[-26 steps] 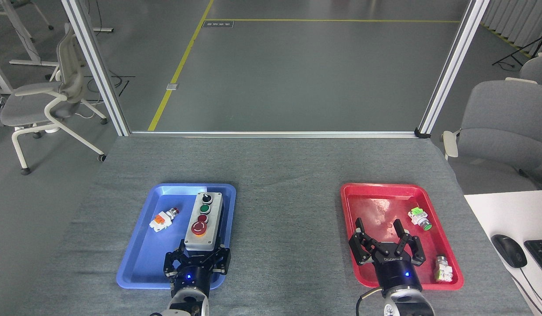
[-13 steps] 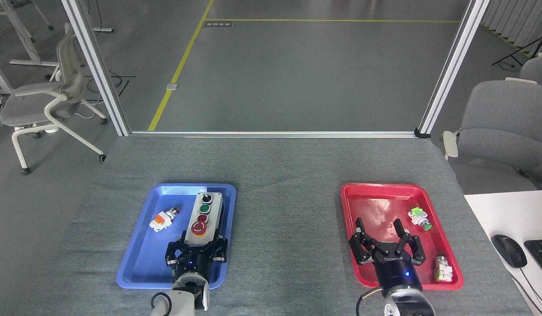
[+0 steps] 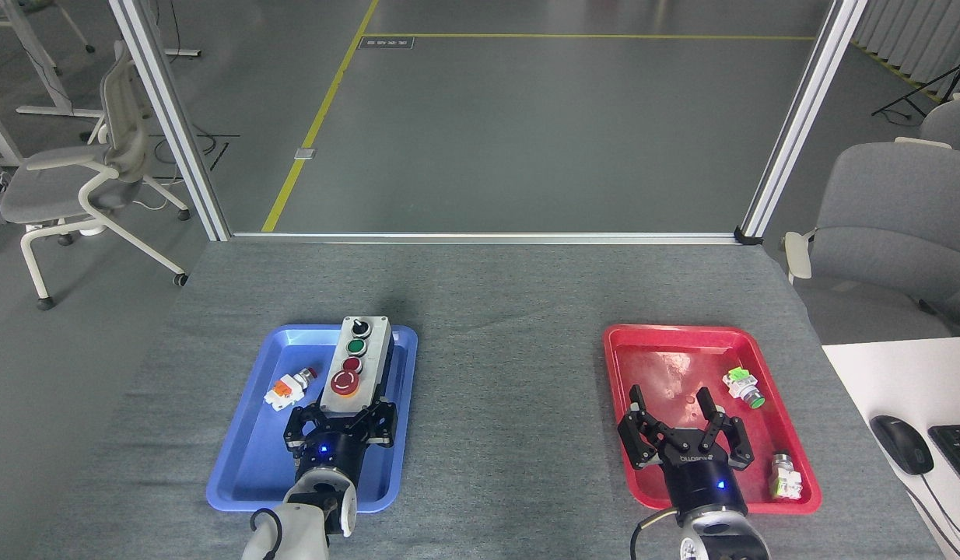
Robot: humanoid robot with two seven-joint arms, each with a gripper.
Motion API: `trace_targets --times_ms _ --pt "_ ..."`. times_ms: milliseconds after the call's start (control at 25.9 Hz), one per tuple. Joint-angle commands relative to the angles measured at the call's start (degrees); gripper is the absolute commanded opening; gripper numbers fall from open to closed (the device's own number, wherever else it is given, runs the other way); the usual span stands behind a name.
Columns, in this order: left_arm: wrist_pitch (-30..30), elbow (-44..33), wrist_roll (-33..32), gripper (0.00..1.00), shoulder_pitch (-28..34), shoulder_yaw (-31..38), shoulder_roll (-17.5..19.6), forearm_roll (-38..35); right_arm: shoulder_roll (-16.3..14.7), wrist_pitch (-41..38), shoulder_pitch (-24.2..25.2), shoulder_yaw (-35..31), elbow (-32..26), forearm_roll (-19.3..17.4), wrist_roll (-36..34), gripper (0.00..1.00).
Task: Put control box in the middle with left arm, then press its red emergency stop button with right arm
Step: 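Lift and carry the control box out of the tray toward the table middle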
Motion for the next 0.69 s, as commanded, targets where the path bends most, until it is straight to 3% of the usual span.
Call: trace_targets --times_ms 0,154,270,347,541,656 --pt "-3.0 -8.9 0.3 0.00 3.2 0.0 1.0 5.1 -0.1 0.0 0.1 0.0 0.0 0.0 0.0 0.99" --pt "-2.6 -12.4 0.0 0.00 4.1 -0.8 -0.6 6.0 -0.1 0.0 0.4 0.0 -0.1 -0.1 0.0 0.99" --pt "-2.5 -10.5 -0.2 0.00 2.4 -1.9 -5.9 5.4 -0.6 -0.1 0.6 0.0 -0.1 -0.2 0.0 0.99" --pt "-1.3 -6.9 -0.1 0.00 0.7 -4.1 -7.5 5.3 -1.0 -0.1 0.7 0.0 0.0 -0.2 0.0 0.99" --pt "8.5 2.4 0.9 0.00 -4.5 -17.7 -8.2 6.0 -0.9 -0.1 0.7 -0.1 -0.1 -0.2 0.0 0.98" --pt "10.5 4.1 0.7 0.00 -5.4 -21.1 -8.3 6.3 -1.0 0.1 0.7 0.0 -0.1 -0.2 0.0 0.98"
